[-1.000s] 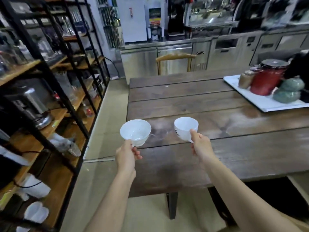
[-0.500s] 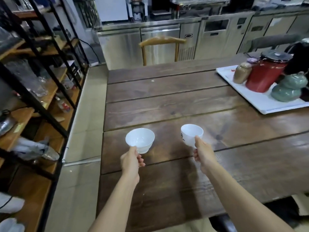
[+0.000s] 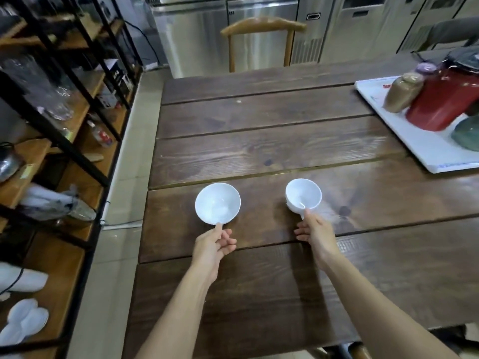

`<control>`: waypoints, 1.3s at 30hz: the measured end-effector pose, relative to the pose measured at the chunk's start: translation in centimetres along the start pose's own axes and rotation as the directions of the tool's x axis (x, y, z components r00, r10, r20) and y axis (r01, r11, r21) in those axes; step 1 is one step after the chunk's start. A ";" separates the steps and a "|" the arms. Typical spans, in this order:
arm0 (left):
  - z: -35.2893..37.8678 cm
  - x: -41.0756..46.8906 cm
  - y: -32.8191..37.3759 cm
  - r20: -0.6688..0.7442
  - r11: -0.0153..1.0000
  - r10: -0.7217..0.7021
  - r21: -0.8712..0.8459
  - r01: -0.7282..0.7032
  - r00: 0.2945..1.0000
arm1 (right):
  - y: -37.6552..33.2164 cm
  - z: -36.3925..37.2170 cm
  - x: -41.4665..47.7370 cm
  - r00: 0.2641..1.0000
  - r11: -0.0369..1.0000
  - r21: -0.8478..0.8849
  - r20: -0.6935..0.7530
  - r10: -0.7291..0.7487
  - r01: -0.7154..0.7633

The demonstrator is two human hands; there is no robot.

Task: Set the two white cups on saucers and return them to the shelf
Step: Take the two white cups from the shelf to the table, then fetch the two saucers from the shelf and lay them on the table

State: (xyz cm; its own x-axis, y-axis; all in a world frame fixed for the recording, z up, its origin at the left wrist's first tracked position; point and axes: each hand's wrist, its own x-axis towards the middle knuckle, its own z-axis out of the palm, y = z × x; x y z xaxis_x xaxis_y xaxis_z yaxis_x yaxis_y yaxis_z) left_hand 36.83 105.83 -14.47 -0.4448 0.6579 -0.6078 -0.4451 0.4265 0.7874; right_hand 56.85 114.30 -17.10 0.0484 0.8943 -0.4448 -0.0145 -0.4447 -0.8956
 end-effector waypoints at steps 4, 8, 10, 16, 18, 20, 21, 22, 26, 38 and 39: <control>-0.4 0.1 0.1 0.010 0.999 -0.045 0.025 0.045 0.999 | -0.2 -0.8 0.2 0.998 0.997 -0.062 0.039 0.055 -0.053; -0.9 -0.5 0.0 -0.077 0.997 -0.083 -0.001 0.083 0.994 | -0.5 -2.2 0.3 0.997 0.978 -0.192 -0.007 0.076 -0.076; -1.0 -0.8 0.2 -0.133 0.996 -0.074 0.042 0.080 0.988 | -0.8 -3.0 0.3 0.998 0.961 -0.275 -0.068 -0.014 -0.005; -2.8 -1.8 1.1 -0.197 0.926 0.182 0.364 -0.101 0.963 | -3.7 -3.6 -0.3 0.938 0.733 -0.643 -0.064 -0.342 0.224; -4.0 -2.5 1.5 -0.173 0.810 0.326 0.559 -0.180 0.930 | -4.9 -2.7 -1.0 0.922 0.686 -0.654 0.046 -0.385 0.319; -5.4 -3.2 2.1 -0.118 0.686 0.409 0.693 -0.220 0.905 | -5.8 -1.4 -2.3 0.896 0.637 -0.646 0.185 -0.404 0.420; -6.2 -3.7 2.4 -0.084 0.637 0.428 0.735 -0.234 0.900 | -6.1 -0.6 -3.2 0.873 0.600 -0.645 0.255 -0.415 0.473; -7.0 -4.3 2.7 -0.056 0.596 0.442 0.764 -0.246 0.895 | -6.4 0.2 -4.3 0.847 0.562 -0.640 0.321 -0.423 0.524; -10.7 -7.5 3.9 -0.018 0.522 0.550 0.788 -0.327 0.835 | -6.9 4.0 -8.9 0.723 0.455 -0.563 0.547 -0.421 0.690; -32.1 -24.4 0.5 -0.205 0.393 0.757 0.902 -0.181 0.621 | -0.8 20.7 -28.2 0.296 0.152 -0.263 0.917 -0.266 0.953; -34.2 -26.1 -0.4 -0.248 0.421 0.763 0.891 -0.168 0.596 | 0.1 22.4 -30.5 0.255 0.141 -0.225 0.934 -0.249 0.964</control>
State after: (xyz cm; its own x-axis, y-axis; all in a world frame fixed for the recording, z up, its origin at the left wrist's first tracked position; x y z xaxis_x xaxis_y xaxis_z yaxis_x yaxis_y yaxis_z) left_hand 22.01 67.21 -2.42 -0.7980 0.5636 0.2132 0.5799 0.6221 0.5260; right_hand 32.96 88.12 -3.83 -0.9172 0.3851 0.1022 0.2695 0.7884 -0.5530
